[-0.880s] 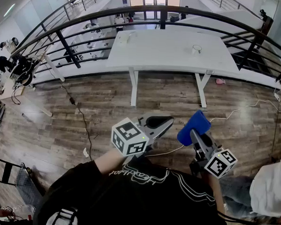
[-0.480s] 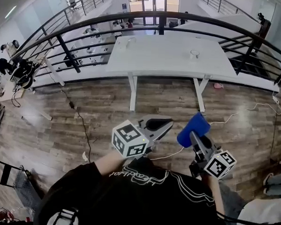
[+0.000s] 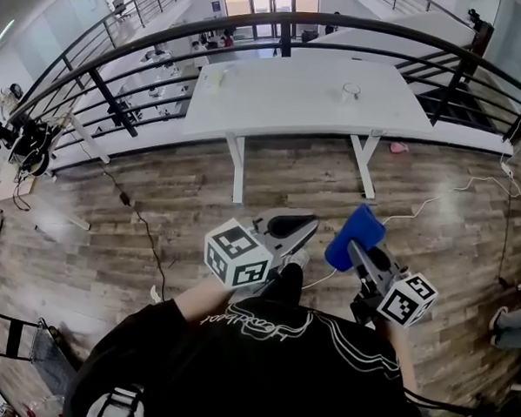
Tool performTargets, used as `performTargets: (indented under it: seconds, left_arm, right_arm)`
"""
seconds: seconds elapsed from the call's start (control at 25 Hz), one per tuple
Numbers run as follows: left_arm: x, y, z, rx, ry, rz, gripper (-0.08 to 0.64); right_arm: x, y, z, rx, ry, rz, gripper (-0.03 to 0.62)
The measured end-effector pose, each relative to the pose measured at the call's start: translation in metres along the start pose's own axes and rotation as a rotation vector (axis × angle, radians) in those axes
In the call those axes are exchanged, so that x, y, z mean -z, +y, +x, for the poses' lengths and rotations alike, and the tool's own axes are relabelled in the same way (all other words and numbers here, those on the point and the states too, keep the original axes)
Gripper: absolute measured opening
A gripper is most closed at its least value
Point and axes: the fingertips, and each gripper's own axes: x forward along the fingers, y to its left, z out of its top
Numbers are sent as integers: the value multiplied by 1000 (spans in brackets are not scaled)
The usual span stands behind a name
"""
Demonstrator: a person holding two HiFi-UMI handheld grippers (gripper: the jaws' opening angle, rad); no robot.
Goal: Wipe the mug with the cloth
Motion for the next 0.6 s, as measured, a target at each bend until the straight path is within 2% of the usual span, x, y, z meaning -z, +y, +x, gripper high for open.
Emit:
performTargets:
  seconds: [0.16,0.32,0.44,0.6]
  left_arm:
    - [-1,28,25,19,-4,-14,7]
    - [1,73,62,49,4,-31,8]
    - [5,129,105,63,22,-43,7]
    - [-1,231,173,58,58,-58,8]
  right_arm:
    - [-11,-26,13,19,-2,-1,61]
    - [-20,-76,39,52,-10,35,61]
    - [-32,-133,76,67,-11,62,61]
    - [-57,-226,141,109,-8,128,61]
